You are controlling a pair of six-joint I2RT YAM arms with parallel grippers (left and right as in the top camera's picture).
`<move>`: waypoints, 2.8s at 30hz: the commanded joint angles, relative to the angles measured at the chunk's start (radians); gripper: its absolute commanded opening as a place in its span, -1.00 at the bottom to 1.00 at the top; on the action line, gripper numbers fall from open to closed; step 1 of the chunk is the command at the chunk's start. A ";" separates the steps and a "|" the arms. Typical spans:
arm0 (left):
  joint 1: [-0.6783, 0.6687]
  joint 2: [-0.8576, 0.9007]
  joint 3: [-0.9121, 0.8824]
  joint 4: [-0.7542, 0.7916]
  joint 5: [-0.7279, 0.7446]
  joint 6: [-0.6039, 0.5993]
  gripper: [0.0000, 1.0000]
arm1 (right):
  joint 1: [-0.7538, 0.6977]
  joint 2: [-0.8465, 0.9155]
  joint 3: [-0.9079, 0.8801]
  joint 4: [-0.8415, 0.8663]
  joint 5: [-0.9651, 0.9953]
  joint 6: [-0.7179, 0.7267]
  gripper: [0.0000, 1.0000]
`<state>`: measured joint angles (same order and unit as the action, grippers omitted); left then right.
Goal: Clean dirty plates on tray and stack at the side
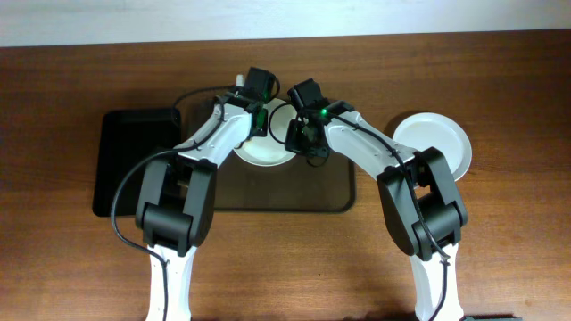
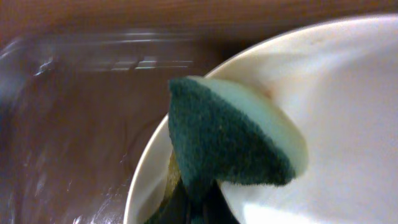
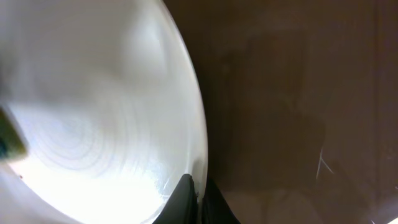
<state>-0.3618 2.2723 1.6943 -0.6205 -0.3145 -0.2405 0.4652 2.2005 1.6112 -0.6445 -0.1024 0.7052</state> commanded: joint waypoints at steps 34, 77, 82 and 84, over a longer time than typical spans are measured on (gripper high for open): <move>0.053 0.085 -0.029 -0.578 0.712 0.630 -0.99 | 0.006 0.019 -0.018 -0.012 -0.018 -0.040 -0.92; 0.148 0.084 0.012 0.166 0.467 0.474 -0.99 | 0.019 0.058 -0.018 -0.016 -0.082 -0.043 -0.92; 0.147 0.084 0.012 -0.088 0.105 0.297 -0.99 | 0.019 0.058 -0.018 -0.013 -0.084 -0.043 -0.92; 0.141 0.084 0.012 -0.290 0.123 0.298 -0.99 | 0.019 0.058 -0.018 -0.011 -0.090 -0.043 -0.92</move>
<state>-0.2455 2.2837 1.7584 -0.7647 -0.0864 0.0921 0.4801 2.2135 1.6135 -0.6292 -0.1951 0.6891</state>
